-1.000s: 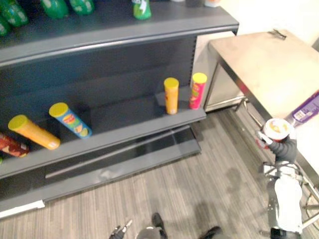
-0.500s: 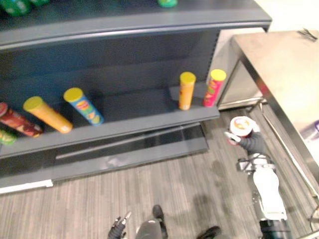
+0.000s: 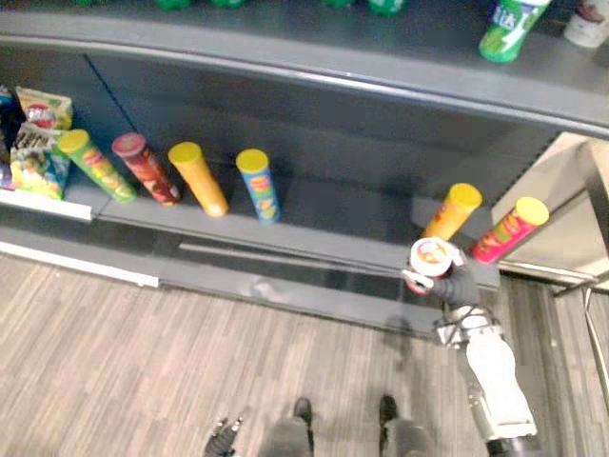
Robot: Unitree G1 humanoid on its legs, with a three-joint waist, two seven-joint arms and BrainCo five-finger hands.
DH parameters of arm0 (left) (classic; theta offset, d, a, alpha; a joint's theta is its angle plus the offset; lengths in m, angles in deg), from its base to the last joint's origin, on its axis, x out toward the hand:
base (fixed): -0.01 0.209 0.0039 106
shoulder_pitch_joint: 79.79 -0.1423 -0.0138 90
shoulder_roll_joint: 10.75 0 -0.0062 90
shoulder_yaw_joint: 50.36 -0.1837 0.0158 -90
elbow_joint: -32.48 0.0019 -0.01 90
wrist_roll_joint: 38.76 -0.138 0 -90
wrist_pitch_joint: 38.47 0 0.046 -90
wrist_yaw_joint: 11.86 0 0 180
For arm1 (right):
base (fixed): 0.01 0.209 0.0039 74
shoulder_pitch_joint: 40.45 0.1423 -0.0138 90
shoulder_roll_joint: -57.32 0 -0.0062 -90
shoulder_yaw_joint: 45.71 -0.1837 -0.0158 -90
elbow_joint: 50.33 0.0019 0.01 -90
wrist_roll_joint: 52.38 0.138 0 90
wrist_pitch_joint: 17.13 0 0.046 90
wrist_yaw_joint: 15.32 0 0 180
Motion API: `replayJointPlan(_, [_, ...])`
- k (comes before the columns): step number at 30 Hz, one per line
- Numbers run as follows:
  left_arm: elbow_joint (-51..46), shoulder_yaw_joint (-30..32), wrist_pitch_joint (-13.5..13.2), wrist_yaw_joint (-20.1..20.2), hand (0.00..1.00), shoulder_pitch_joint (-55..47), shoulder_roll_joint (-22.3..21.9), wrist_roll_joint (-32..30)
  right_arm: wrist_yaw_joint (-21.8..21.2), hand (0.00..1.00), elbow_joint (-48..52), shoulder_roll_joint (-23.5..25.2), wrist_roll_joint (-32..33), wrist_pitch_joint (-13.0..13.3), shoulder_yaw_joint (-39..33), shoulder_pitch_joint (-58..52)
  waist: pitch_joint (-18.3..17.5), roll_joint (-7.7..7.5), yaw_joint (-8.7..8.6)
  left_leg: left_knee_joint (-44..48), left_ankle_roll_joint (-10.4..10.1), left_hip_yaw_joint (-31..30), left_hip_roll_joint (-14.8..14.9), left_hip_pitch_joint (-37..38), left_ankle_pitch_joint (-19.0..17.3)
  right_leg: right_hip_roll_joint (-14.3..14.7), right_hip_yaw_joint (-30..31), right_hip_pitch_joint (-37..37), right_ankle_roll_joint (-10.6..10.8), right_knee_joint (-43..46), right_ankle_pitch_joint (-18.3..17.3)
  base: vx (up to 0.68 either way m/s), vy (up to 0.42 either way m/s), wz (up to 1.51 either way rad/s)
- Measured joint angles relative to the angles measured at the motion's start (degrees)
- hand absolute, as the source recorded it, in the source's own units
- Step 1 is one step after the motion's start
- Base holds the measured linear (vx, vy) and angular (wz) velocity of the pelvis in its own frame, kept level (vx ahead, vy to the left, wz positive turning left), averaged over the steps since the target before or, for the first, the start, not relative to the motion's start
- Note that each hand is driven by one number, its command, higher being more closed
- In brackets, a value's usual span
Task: Put the gum and the chips on the shelf.
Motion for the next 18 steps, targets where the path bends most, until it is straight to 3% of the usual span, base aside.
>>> replayJointPlan(3, [0.2,0.1,0.0,0.2,0.00,0.1,0.2,-0.8,0.0,1.00,0.0,0.0,1.6,0.0,-1.0,-2.7,-0.1,0.16,-0.17,-4.0,-1.7,-1.3,2.1,1.8,1.2,1.5,-3.1,2.1,-1.5,-0.9,-0.7,0.04,-0.198,0.39])
replayJointPlan(7, [0.2,0.1,0.0,0.2,0.00,0.5,0.2,-4.0,0.0,1.00,0.0,0.0,2.3,0.1,-1.1,-3.5,-0.3,0.58,-0.88,-8.7,-2.2,-2.6,2.8,2.7,4.5,1.7,-6.1,2.5,-2.1,-1.4,-1.1,0.05,-0.110,0.38])
replayJointPlan(8, [0.2,0.1,0.1,0.2,0.00,0.5,0.3,-5.0,0.0,1.00,-0.2,0.2,2.4,0.1,-1.1,-4.1,-0.4,0.71,-1.56,-9.8,-2.5,-2.0,3.0,3.1,5.8,1.4,-7.5,3.4,-2.1,-1.9,-1.1,0.05,-0.025,0.54])
replayJointPlan(12, [0.2,-0.1,0.1,0.2,0.00,0.5,0.3,-7.2,0.0,1.00,-0.2,1.8,2.5,0.1,-0.9,-5.5,-0.8,0.92,-1.37,-13.2,-2.5,-0.4,2.5,6.0,7.5,0.5,-8.5,6.1,-2.1,-3.2,-1.2,0.03,0.036,0.21])
replayJointPlan(15, [0.2,-0.5,0.2,0.3,0.00,0.5,0.0,-7.2,-0.1,1.00,-0.2,2.2,2.5,0.1,0.5,-6.4,-2.4,1.74,-1.55,-16.1,-2.9,5.7,3.1,6.6,8.9,-0.2,-8.6,6.1,-1.3,-4.6,-0.6,-0.02,0.051,0.02])
replayJointPlan(18, [0.3,-0.6,0.2,0.3,0.00,0.5,-0.1,-7.5,-0.4,1.00,-0.3,2.2,2.5,0.1,2.3,-5.6,-3.0,1.95,-1.41,-17.2,-2.3,7.3,2.6,7.7,9.6,-0.5,-7.2,6.1,-0.5,-5.6,0.1,0.02,0.045,-0.17])
